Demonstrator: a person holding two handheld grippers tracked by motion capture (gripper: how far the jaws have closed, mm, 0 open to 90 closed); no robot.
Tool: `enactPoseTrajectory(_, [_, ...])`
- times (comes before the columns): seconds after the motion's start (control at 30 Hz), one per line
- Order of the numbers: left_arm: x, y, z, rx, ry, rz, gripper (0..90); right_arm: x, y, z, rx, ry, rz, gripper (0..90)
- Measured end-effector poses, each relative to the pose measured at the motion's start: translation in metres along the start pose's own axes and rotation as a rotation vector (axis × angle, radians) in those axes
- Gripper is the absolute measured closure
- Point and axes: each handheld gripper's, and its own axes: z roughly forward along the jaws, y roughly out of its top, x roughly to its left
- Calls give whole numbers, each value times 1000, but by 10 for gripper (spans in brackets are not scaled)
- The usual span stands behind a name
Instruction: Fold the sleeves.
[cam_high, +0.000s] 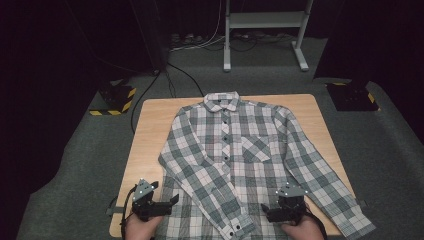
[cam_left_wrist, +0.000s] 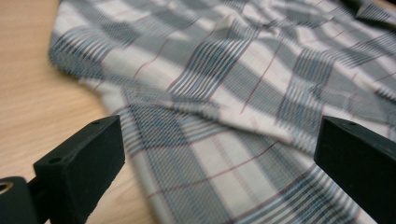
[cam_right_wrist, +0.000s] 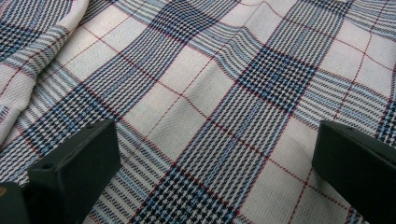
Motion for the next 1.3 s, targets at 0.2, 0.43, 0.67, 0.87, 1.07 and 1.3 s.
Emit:
enactPoseTrajectory(0.2, [17, -12, -2, 70, 97, -9, 21, 0, 0, 0, 1, 1, 1, 6])
enactPoseTrajectory(0.43, [20, -22, 3, 180, 201, 31, 14, 0, 0, 0, 1, 2, 2, 5])
enactPoseTrajectory(0.67, [18, -22, 5, 181, 207, 23, 2, 0, 0, 0, -2, 4, 2, 12])
enactPoseTrajectory(0.87, [17, -21, 5, 181, 205, 21, 2, 0, -1, -3, -34, -3, 3, 18])
enactPoseTrajectory(1.07, [18, -21, 6, 181, 205, 24, 2, -1, -5, -13, -152, 28, -2, 13])
enactPoseTrajectory(1.3, [18, -21, 6, 181, 205, 24, 2, -2, -6, -25, -210, 28, -7, 3])
